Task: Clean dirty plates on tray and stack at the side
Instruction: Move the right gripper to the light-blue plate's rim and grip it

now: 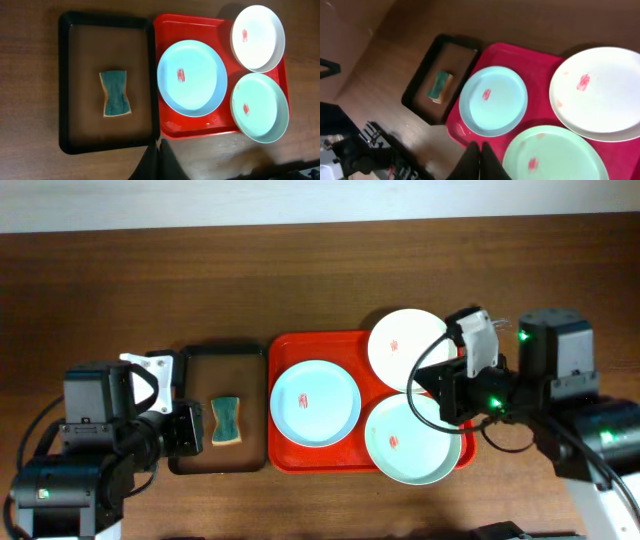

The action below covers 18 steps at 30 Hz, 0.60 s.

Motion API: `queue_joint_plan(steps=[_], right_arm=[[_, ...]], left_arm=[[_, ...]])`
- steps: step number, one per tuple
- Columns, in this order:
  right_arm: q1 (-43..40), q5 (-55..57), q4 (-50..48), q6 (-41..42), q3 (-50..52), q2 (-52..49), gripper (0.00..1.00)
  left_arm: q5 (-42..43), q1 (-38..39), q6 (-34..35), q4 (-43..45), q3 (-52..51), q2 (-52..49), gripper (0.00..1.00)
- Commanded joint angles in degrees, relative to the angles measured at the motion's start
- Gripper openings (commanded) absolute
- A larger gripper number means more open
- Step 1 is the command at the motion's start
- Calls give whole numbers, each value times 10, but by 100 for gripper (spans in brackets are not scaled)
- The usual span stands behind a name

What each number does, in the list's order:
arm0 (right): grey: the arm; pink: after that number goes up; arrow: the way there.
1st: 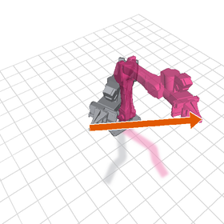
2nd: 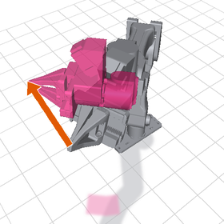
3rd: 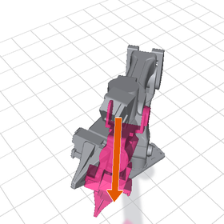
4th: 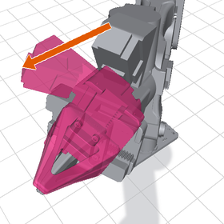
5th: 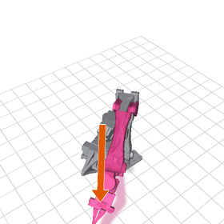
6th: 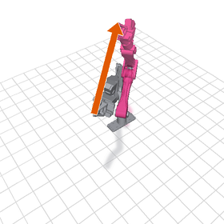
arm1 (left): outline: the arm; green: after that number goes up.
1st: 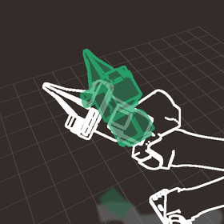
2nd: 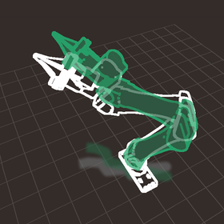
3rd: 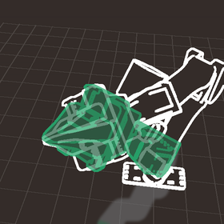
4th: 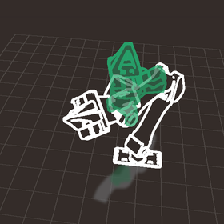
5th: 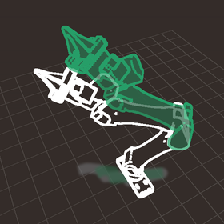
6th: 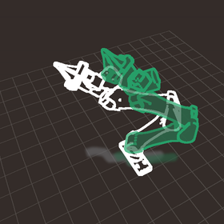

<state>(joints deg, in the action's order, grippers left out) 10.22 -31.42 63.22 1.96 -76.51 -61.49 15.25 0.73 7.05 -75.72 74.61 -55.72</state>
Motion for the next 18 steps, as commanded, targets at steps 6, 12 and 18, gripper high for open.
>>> queue_joint_plan(steps=[6,12,18], right_arm=[[3,-10,31,31,-7,-126,54],[3,-9,41,30,-6,-258,50],[3,-10,8,31,2,-291,98]], left_arm=[[-5,0,-3,-17,4,-11,0],[-17,0,-3,-38,4,-84,0],[-17,0,-3,-43,4,-151,0]])
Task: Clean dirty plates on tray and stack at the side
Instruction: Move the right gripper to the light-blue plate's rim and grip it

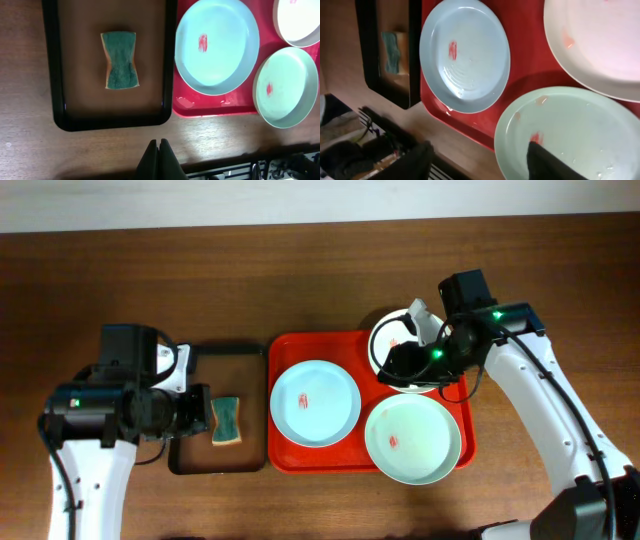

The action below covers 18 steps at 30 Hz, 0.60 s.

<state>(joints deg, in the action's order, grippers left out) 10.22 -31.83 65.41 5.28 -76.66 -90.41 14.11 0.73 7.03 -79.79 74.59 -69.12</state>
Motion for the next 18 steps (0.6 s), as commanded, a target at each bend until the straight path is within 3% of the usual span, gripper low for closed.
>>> queue_joint_plan(steps=[1,3,4,5,6,10,12,18], right_arm=[[3,-9,-28,-3,4,-2,98],[3,-10,-33,-3,4,-5,99],[3,-10,-34,-2,4,-7,76],[4,-4,-40,17,4,-13,25],[10,37,-51,59,5,-18,7],[90,182,-78,92,8,-19,4],[132,280,-105,152,9,-19,9],[153,302,-245,162,121,-19,17]], left_arm=[[-6,0,-3,-2,5,-24,0],[-6,0,-3,-1,5,-26,0],[-6,0,-3,0,5,-25,0],[-6,0,-3,2,5,-26,0],[-6,0,-3,2,5,-26,0],[-6,0,-3,17,5,-26,0],[-6,0,-3,17,5,-26,0],[-6,0,-3,17,5,-26,6]])
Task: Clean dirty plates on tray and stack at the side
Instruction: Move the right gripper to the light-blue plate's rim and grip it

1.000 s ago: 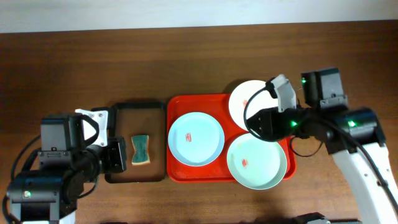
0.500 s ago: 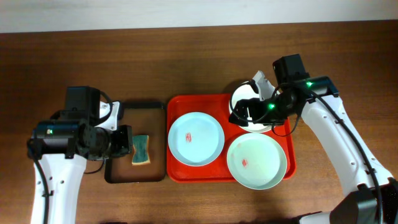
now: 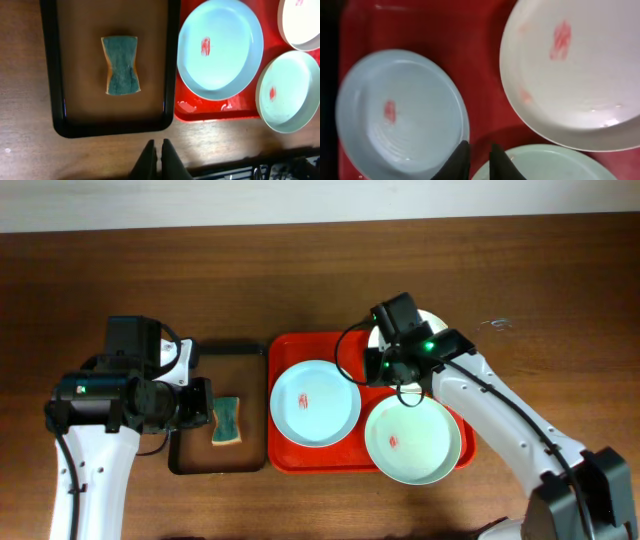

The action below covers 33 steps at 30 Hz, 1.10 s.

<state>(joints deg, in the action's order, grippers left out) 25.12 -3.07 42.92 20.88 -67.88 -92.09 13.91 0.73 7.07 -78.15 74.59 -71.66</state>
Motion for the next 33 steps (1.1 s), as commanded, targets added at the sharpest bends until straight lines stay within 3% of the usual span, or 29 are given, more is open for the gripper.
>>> queue_joint_plan(steps=[1,2,3,5,7,9,11,12,14,16,19,20,24,31,33], right_arm=[[4,15,-42,6,54,-2,17],[4,26,-59,6,71,-2,18],[4,32,-72,6,85,-2,30],[4,31,-79,7,92,-2,30],[4,31,-79,7,92,-2,42],[4,32,-80,6,92,-2,46],[4,34,-80,6,92,-2,49],[4,34,-80,6,92,-2,50],[4,34,-80,6,92,-2,50],[4,34,-81,6,92,-2,50],[4,33,-96,7,92,-17,49],[4,33,-100,7,92,-24,44],[4,24,-113,7,92,-45,36],[4,5,-133,4,92,-76,35],[3,-25,-137,-31,90,-76,34]], left_arm=[[-4,0,-3,1,5,0,7],[-4,0,-3,1,5,0,7],[-8,0,-3,1,5,0,7],[-17,0,-3,0,5,0,7],[-17,0,-3,0,5,0,10],[-17,0,-3,0,4,0,15],[-17,0,-3,1,0,0,34],[-17,0,-3,5,-6,0,37],[-17,0,-3,14,-21,0,37],[-17,0,-3,41,-60,0,30],[-17,0,-3,94,-117,0,33],[-17,0,-3,104,-128,0,33],[-15,0,-3,115,-130,0,33],[-15,0,-3,117,-130,0,33],[-15,0,-3,117,-130,0,34]])
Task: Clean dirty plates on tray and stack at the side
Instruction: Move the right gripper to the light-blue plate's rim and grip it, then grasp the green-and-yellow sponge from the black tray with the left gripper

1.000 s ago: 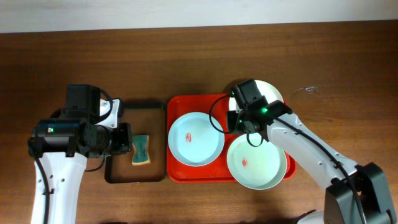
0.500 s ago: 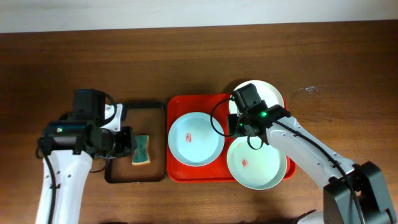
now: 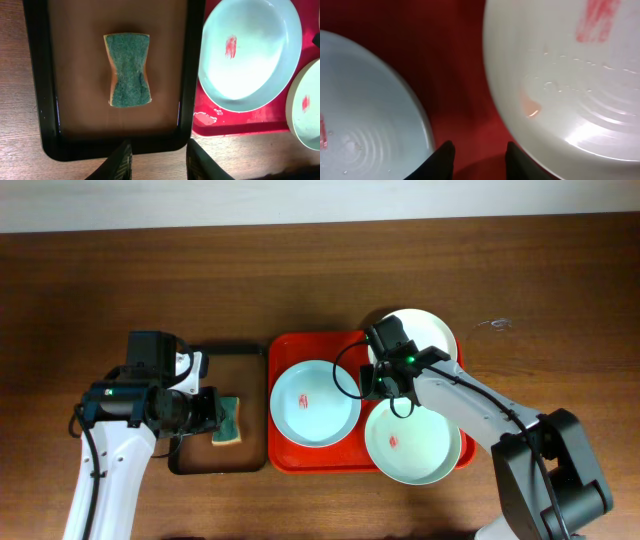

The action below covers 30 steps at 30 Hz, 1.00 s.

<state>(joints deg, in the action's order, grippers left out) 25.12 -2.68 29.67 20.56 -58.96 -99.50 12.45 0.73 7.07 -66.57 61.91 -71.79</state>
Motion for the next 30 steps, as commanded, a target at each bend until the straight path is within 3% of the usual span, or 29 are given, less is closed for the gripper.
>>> queue_joint_plan(steps=[1,18,21,24,30], right_arm=[[4,-31,-2,-28,-2,-2,34],[8,-70,-15,-83,0,-19,30],[8,-70,-22,-83,0,-32,23],[8,-71,-25,-83,0,-37,23],[8,-73,-24,-65,0,-41,4]], left_arm=[[0,0,-3,2,-3,1,34],[0,0,-3,2,-3,1,34],[0,0,-3,2,-3,1,35],[0,0,-3,2,-3,1,35],[0,0,-3,1,-3,-12,34]])
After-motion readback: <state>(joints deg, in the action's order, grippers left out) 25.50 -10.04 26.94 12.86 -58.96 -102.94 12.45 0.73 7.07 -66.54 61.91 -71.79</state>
